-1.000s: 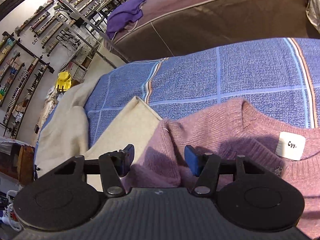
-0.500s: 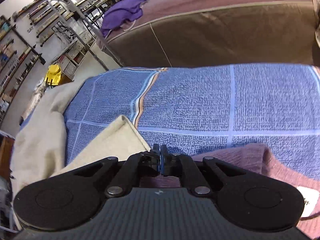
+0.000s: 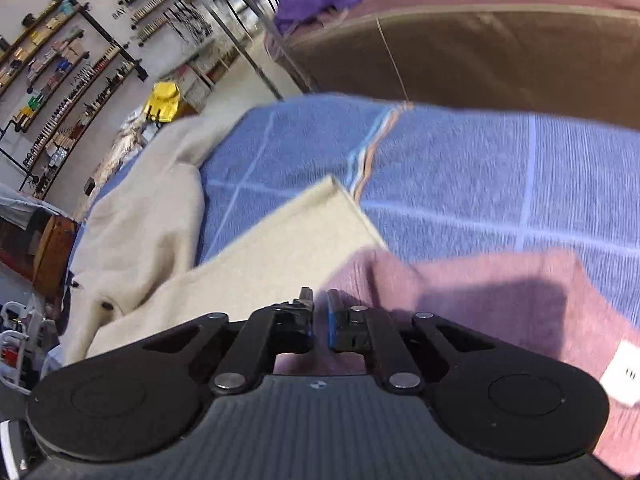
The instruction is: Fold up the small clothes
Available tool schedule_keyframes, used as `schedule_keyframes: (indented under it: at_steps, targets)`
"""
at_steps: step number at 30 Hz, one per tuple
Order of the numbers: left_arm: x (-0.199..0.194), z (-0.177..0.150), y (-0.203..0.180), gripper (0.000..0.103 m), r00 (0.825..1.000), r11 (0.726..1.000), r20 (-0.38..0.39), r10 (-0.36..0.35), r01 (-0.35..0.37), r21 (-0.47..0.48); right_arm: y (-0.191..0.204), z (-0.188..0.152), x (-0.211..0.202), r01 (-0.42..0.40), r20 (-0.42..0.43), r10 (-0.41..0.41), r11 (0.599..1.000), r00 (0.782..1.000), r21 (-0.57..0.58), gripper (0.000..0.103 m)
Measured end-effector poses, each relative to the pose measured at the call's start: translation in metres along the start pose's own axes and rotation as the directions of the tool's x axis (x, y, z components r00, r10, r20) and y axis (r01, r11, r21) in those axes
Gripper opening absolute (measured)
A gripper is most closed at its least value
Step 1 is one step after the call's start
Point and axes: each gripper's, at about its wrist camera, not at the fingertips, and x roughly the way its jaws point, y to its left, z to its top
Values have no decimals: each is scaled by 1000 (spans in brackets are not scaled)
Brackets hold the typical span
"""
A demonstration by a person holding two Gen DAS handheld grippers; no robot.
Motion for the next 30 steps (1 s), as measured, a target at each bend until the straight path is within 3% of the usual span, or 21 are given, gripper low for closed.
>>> schedule_keyframes:
  at_steps: [2, 4, 5, 6, 7, 8, 9, 10, 13, 17, 19, 20, 21, 22, 24, 25, 26, 28, 29, 30]
  targets:
    - [-3, -3, 1, 48, 1000, 1000, 0, 7, -7, -8, -1, 16, 4, -13, 69, 10, 999, 998, 39, 0]
    - [-8, -4, 2, 49, 1000, 1000, 5, 17, -17, -8, -2, 34, 33, -4, -15, 4, 998, 1000, 63, 1]
    - [-13, -5, 4, 49, 1000, 1000, 5, 18, -18, -15, 3, 36, 41, 37, -45, -36, 999, 998, 32, 1]
    - [-18, -4, 8, 50, 1000, 999, 12, 15, -15, -29, 11, 34, 43, 96, -42, -97, 995, 994, -25, 15]
    - [-24, -5, 11, 54, 1000, 999, 26, 13, -11, -41, 16, 32, 41, 115, -35, -117, 992, 993, -61, 37]
    - [-29, -5, 13, 56, 999, 999, 38, 12, -11, -47, 17, 30, 36, 100, -34, -103, 992, 994, -74, 51]
    - [-34, -5, 13, 61, 999, 999, 45, 17, -15, -48, 14, 26, 28, 88, -35, -90, 993, 995, -78, 73]
    - [-39, -5, 11, 62, 998, 999, 55, 22, -19, -45, 12, 25, 20, 106, -38, -109, 992, 993, -73, 81]
    - [-42, 0, 4, 62, 998, 999, 66, -13, 16, -38, -2, 19, 1, 149, -88, -153, 987, 984, -53, 81]
    - [-40, 9, -9, 64, 993, 997, 90, -71, 73, -18, -20, 4, 12, 61, -255, -56, 998, 965, 12, 74]
    - [-41, 9, -15, 77, 993, 997, 94, -75, 74, 9, -29, 0, 17, -42, -273, 79, 989, 959, 140, 26]
    - [-40, 8, -18, 79, 994, 998, 92, -62, 60, 21, -26, 1, 18, -84, -262, 120, 986, 957, 144, 20]
    - [-40, 6, -18, 79, 995, 998, 86, -55, 53, 24, -22, 4, 14, -92, -208, 118, 987, 971, 131, 14]
    - [-40, 5, -18, 79, 995, 998, 83, -56, 55, 20, -21, 9, 11, -82, -154, 104, 987, 983, 139, 1]
    - [-41, 2, -16, 79, 995, 998, 69, -66, 66, -2, -22, 24, 1, -88, -15, 91, 985, 996, 145, 0]
    - [-40, 2, -15, 79, 996, 998, 62, -65, 66, -4, -21, 35, 1, -131, 32, 127, 979, 991, 158, 0]
    - [-40, 1, -14, 79, 997, 998, 57, -59, 59, 0, -21, 42, 8, -145, 17, 144, 974, 989, 176, 0]
    - [-44, 2, -11, 79, 997, 999, 62, -44, 44, 3, -14, 45, 21, -39, -39, 45, 987, 998, 156, 4]
    - [-48, 1, -9, 80, 997, 999, 71, -40, 40, -5, -4, 43, 23, 21, -48, -17, 996, 999, 92, 14]
    - [-51, 1, -7, 83, 996, 999, 79, -37, 38, -15, 4, 39, 23, 43, -60, -41, 999, 997, 33, 38]
